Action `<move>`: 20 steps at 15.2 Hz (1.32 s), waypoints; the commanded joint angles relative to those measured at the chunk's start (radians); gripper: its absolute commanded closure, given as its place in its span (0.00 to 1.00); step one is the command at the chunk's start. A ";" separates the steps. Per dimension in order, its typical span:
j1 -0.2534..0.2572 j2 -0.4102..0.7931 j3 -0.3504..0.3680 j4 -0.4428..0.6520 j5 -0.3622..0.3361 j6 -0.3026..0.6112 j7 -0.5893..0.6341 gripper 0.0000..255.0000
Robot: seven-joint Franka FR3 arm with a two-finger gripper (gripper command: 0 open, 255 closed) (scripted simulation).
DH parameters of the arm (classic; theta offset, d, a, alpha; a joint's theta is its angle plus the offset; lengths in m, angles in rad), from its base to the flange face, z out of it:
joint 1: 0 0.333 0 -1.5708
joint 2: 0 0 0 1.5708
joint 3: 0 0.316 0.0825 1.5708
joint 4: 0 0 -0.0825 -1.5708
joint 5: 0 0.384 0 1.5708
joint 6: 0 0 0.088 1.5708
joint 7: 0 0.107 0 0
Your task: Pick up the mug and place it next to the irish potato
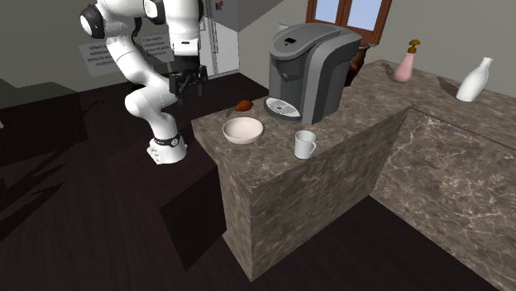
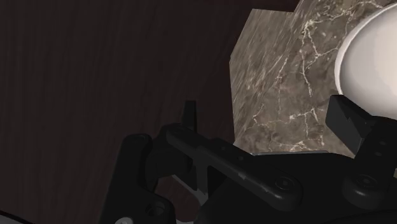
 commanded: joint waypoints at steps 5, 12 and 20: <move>0.024 0.094 0.060 0.009 0.041 0.074 0.075 0.00; 0.056 0.291 0.161 0.073 0.087 0.194 0.201 0.00; 0.085 0.556 0.262 0.219 0.082 0.296 0.346 0.00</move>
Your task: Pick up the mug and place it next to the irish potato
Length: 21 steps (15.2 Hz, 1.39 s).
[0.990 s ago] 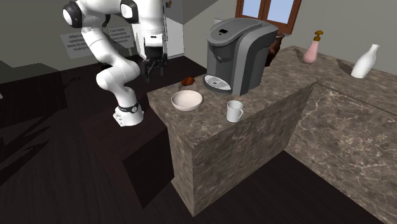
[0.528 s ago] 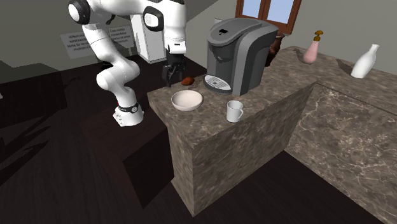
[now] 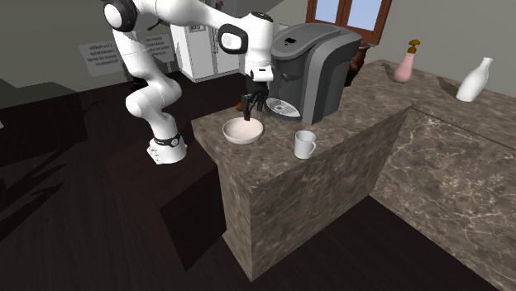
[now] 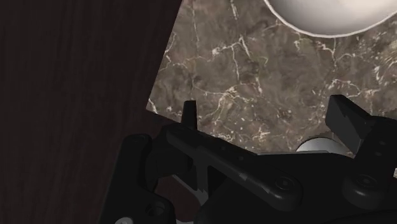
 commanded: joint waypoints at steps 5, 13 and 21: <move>0.029 0.216 0.061 0.153 -0.039 0.047 0.114 0.00; 0.104 0.530 0.096 0.440 -0.129 0.042 0.250 0.00; 0.204 0.820 0.087 0.769 -0.200 -0.018 0.323 0.00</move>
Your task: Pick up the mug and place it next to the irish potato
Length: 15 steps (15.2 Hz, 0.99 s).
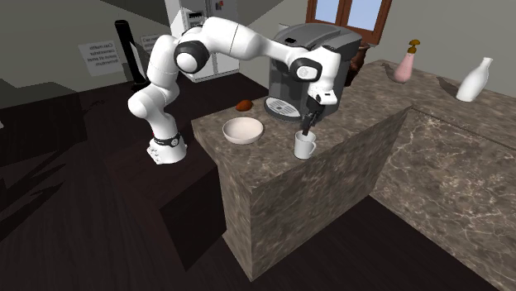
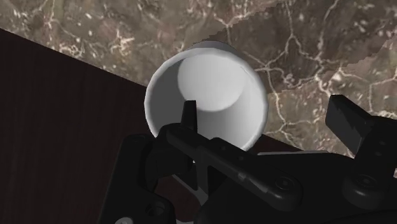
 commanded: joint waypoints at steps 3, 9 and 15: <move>0.001 0.021 -0.004 -0.020 -0.007 0.040 0.006 0.00; -0.002 0.029 -0.007 -0.056 -0.011 0.083 0.010 0.00; -0.001 0.029 -0.007 -0.056 -0.011 0.083 0.010 1.00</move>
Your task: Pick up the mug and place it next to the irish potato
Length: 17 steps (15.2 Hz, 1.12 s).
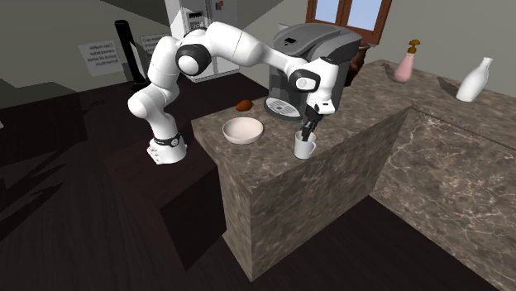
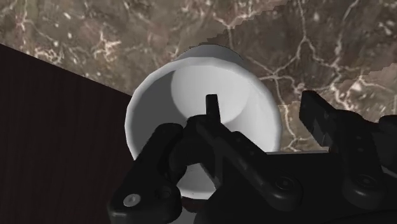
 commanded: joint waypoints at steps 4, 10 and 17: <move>0.000 0.000 0.000 0.000 0.000 0.000 0.000 1.00; 0.000 -0.005 0.001 0.006 0.002 -0.011 -0.001 1.00; 0.001 -0.031 0.007 0.060 0.012 -0.089 -0.010 1.00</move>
